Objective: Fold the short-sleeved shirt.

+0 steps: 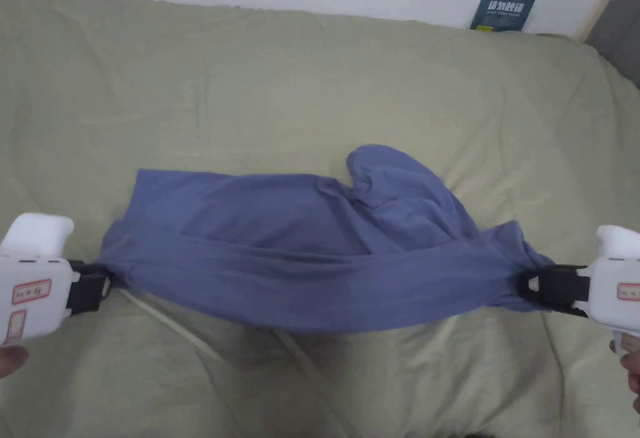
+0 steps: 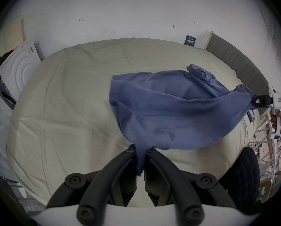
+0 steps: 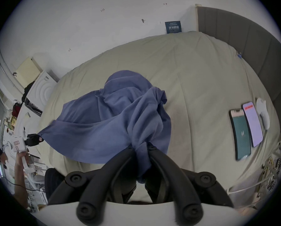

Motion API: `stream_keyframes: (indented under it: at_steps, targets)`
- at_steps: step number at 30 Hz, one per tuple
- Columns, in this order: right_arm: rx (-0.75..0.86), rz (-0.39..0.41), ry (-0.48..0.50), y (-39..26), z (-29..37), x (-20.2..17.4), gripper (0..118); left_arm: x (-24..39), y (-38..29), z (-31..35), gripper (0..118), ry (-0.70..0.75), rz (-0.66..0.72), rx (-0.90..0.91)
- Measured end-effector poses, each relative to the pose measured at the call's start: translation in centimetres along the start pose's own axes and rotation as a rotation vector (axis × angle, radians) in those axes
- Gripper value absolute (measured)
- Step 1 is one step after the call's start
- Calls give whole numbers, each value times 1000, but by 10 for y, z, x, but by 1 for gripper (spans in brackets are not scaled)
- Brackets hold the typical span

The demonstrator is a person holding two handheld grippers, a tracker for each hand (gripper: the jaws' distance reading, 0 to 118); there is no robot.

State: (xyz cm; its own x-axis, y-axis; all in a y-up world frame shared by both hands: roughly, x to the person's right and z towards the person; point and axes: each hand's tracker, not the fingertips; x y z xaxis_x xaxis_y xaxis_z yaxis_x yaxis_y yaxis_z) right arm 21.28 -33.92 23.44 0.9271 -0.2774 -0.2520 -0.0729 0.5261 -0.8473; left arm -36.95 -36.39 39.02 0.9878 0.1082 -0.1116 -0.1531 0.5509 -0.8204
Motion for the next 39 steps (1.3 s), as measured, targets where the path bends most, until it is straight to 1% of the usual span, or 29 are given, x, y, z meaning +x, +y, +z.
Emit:
stream_keyframes:
  at_steps: [2, 5, 7, 8, 11, 12, 13, 14, 15, 16, 17, 18, 19, 21, 22, 23, 25, 26, 27, 28, 29, 30, 31, 32, 33, 34, 35, 37, 39]
  targets:
    - [-23, -20, 21, -24, 8, 4, 8, 1, -21, 5, 5, -14, 17, -26]
    - [-66, -32, 8, -57, 4, 11, 8, 4, -52, -1, 5, -19, 37, -66]
    - [-90, -75, 10, -74, -7, 18, 8, 5, -67, -11, 5, -15, 73, -93]
    - [-94, -83, -1, -80, -13, 20, 8, 5, -73, -16, 5, -7, 80, -101]
    - [-97, -47, -50, -85, -30, 21, 8, 4, -79, -26, 5, 1, 90, -111]
    - [-83, -44, -53, -87, -32, 22, 11, 3, -80, -24, 6, -7, 95, -85]
    - [-57, -40, -41, -88, -31, 25, 26, 3, -80, -16, 14, -14, 106, -34]
    - [-35, -48, -50, -89, -28, 26, 71, 5, -81, -2, 55, 3, 141, 45]
    - [-25, -62, -68, -89, -26, 34, 104, 8, -81, 15, 95, 3, 113, 122]
    - [1, -56, -78, -93, -15, 29, 118, 13, -84, 32, 118, -3, 85, 174]
    - [54, -26, -81, -98, -2, 19, 118, 21, -92, 50, 117, 16, 30, 210]
    - [106, 23, -69, -106, 13, 8, 118, 31, -91, 68, 118, 48, 15, 277]
    - [127, 68, -74, -112, 27, -10, 118, 38, -96, 78, 118, 59, 3, 278]
    - [261, 142, -71, -132, 50, -37, 118, 53, -114, 98, 118, 46, -22, 360]
    - [319, 147, -56, -142, 59, -46, 118, 54, -118, 106, 118, 49, -30, 406]
    - [365, 131, -24, -148, 65, -62, 118, 58, -123, 113, 118, 83, -25, 472]
    - [411, 111, 42, -160, 71, -75, 118, 64, -130, 114, 117, 110, -8, 443]
    - [403, 123, 30, -164, 70, -80, 118, 62, -134, 109, 113, 131, -4, 413]
    - [409, 140, 23, -165, 70, -87, 112, 61, -138, 108, 109, 133, -5, 438]
    - [411, 175, 15, -167, 69, -91, 95, 59, -140, 106, 98, 124, -6, 436]
    - [417, 205, 23, -169, 68, -93, 43, 57, -139, 103, 63, 128, -9, 429]
    - [423, 230, 9, -170, 67, -96, 4, 63, -136, 101, 25, 134, -7, 413]
    - [419, 256, -31, -168, 66, -102, 4, 65, -134, 97, 15, 139, -16, 389]
    - [409, 285, -89, -167, 62, -105, 0, 65, -130, 91, 7, 144, -30, 363]
    - [428, 287, -107, -167, 62, -105, 0, 66, -128, 86, 4, 150, -28, 370]
    - [413, 281, -58, -164, 62, -104, 0, 63, -120, 82, 4, 121, -26, 359]
    - [406, 276, -43, -162, 63, -105, 0, 62, -112, 76, 4, 87, -16, 346]
    - [415, 281, -66, -159, 61, -110, 0, 61, -91, 58, 4, 103, -16, 335]
    - [417, 283, -68, -153, 62, -112, 0, 48, -60, 33, 4, 119, -25, 303]
